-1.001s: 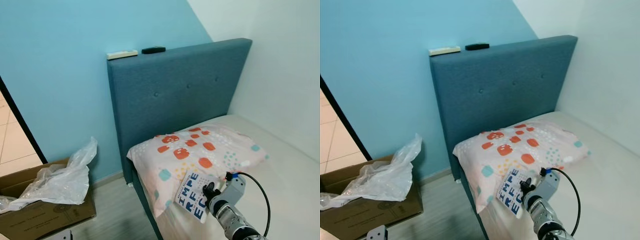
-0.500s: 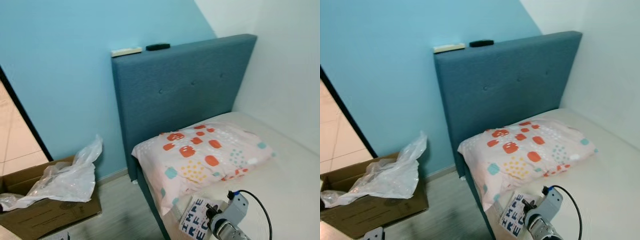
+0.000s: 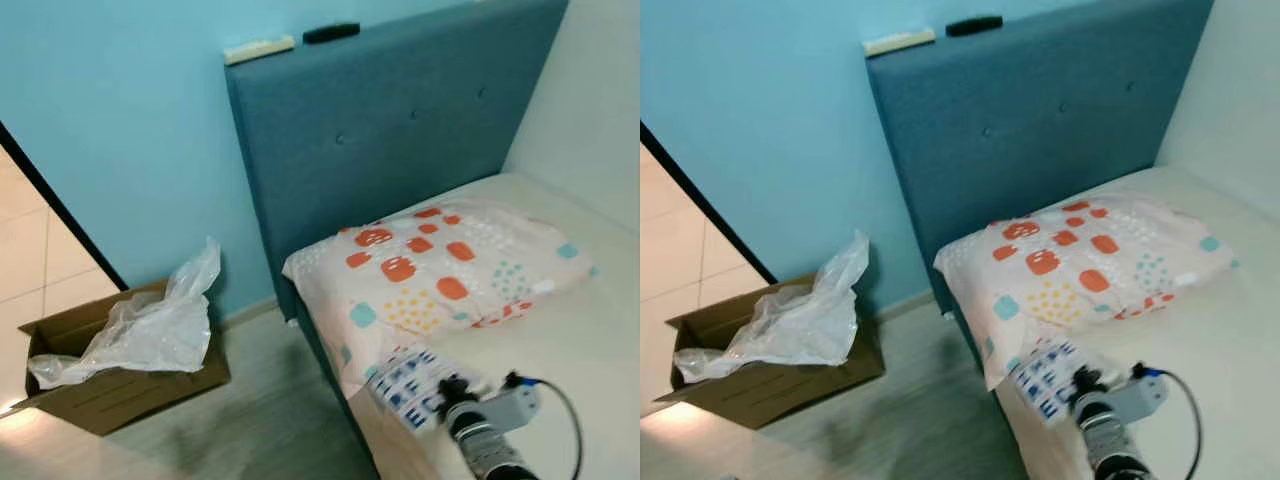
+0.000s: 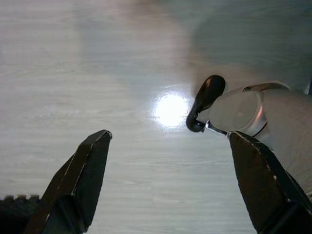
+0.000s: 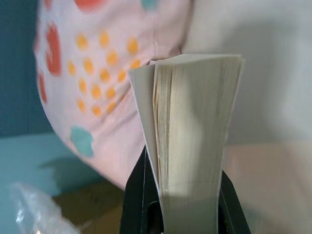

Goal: Clean up the room

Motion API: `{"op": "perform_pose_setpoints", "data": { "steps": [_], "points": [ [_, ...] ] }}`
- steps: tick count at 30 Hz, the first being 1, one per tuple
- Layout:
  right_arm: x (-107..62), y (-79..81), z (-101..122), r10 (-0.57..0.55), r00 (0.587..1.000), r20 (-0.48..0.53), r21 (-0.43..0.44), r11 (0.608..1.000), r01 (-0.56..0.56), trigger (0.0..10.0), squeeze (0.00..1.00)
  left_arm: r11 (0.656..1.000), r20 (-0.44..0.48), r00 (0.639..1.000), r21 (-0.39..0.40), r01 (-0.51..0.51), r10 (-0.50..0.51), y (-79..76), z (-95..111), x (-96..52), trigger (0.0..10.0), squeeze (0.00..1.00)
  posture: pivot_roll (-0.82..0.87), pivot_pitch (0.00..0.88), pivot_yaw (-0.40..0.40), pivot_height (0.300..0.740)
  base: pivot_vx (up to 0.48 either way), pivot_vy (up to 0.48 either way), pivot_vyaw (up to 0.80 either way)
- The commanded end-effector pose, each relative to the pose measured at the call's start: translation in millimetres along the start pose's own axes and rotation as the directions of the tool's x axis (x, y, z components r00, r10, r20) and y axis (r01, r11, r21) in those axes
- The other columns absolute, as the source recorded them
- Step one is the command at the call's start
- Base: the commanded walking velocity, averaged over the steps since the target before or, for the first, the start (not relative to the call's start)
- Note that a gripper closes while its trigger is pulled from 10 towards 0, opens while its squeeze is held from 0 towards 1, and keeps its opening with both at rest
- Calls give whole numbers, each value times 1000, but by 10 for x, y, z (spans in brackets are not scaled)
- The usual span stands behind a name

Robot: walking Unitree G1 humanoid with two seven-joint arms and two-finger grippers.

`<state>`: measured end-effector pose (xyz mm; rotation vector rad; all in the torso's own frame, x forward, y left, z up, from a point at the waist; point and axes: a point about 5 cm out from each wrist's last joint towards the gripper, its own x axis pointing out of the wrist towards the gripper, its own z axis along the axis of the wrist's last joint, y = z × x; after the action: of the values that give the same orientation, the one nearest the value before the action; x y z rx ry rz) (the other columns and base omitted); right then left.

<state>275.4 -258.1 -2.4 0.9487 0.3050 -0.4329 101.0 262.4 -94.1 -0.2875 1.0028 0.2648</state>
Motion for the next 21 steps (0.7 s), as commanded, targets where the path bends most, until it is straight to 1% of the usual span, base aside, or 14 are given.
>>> {"op": "perform_pose_setpoints", "data": {
  "steps": [1,3,4,8,9,10,11,12,13,14,15,16,19,21],
  "points": [
    [7,16,52,13,1000,24,-5,1000,-13,10000,0,1000,10,1000,20,-9,9,73,32,-21,10000,0,114,239,63,740,0,0,0],
    [9,9,100,13,999,32,-9,1000,-13,10000,0,1000,22,1000,14,-7,7,69,58,-17,10000,0,104,249,57,740,0,0,0],
    [1,-24,123,-1,1000,24,-35,999,2,10000,0,1000,34,999,10,-4,4,65,88,-12,10000,0,102,261,55,740,0,0,0],
    [-6,-50,128,-10,1000,17,-51,999,11,10000,0,1000,41,999,7,-2,2,65,104,-11,10000,0,102,261,55,740,0,0,0],
    [-53,-169,52,-60,998,-21,-55,997,59,10000,0,1000,52,999,12,5,-5,60,136,-7,10000,0,107,284,58,740,0,0,0],
    [-53,-169,52,-60,998,-21,-55,997,59,10000,0,1000,52,999,12,5,-5,60,136,-7,10000,0,107,284,58,740,0,0,0],
    [-122,-318,-63,-134,989,-67,-65,989,129,10000,0,1000,61,998,18,12,-13,56,154,-6,10000,0,107,301,58,740,0,0,0],
    [-122,-318,-63,-134,989,-67,-65,989,129,10000,0,1000,61,998,18,12,-13,56,154,-6,10000,0,107,301,58,740,0,0,0],
    [-195,-448,-171,-190,977,-100,-48,981,186,10000,0,1000,67,998,23,19,-21,59,149,-13,10000,0,115,319,55,740,0,0,0],
    [-195,-448,-171,-190,977,-100,-48,981,186,10000,0,1000,67,998,23,19,-21,59,149,-13,10000,0,115,319,55,740,0,0,0],
    [-253,-542,-244,-228,966,-119,-38,974,225,10000,0,999,70,997,26,23,-25,72,127,-26,10000,0,122,333,52,740,0,0,0],
    [-289,-602,-259,-252,961,-115,-36,968,249,10000,0,999,66,998,27,23,-25,98,76,-49,10000,0,129,349,52,740,0,0,0],
    [-307,-639,-246,-261,960,-104,-32,965,259,10000,0,999,59,998,28,22,-24,124,19,-73,10000,0,132,359,50,740,0,0,0],
    [-310,-661,-190,-264,961,-86,-32,964,263,10000,0,1000,52,998,25,19,-21,154,-51,-103,10000,0,136,374,46,740,0,0,0]
  ]
}}
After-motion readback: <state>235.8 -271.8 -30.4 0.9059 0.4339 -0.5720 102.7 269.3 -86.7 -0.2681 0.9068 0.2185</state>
